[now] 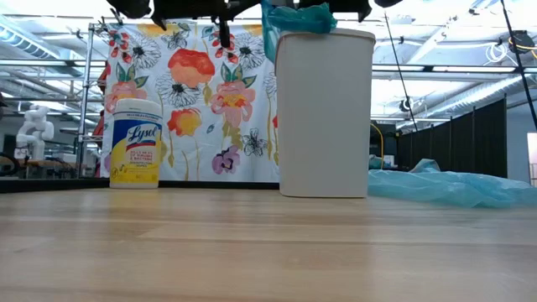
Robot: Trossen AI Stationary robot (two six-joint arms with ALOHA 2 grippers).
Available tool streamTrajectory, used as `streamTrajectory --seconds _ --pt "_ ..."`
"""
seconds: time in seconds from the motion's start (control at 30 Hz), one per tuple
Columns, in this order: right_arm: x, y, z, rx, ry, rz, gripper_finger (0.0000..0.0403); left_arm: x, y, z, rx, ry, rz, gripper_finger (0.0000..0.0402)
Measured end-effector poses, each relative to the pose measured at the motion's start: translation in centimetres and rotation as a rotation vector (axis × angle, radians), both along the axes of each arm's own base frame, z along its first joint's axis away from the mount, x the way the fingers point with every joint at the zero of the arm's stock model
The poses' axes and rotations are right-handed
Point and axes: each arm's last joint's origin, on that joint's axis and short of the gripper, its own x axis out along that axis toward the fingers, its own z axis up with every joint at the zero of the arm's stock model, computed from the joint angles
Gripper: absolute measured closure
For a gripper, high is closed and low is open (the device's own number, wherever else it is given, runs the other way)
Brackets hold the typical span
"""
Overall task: Place trash/remove bag and relplace
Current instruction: Remove the trash bag from the trash bin
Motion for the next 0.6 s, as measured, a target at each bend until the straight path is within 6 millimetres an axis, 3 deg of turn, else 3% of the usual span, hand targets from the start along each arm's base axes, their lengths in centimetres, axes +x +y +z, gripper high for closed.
streamTrajectory --seconds 0.13,0.3,0.6 --pt "0.37 -0.37 -0.60 0.049 0.017 0.000 0.0340 0.19 0.11 -0.25 -0.009 0.009 0.000 0.0402" --pt "0.34 -0.62 -0.65 0.043 0.014 -0.004 0.0392 0.18 0.16 -0.27 -0.007 0.011 0.009 0.0396" --pt "-0.12 -0.68 -0.32 0.046 0.013 0.014 0.0402 0.15 0.18 -0.13 0.050 -0.001 0.033 0.0364"
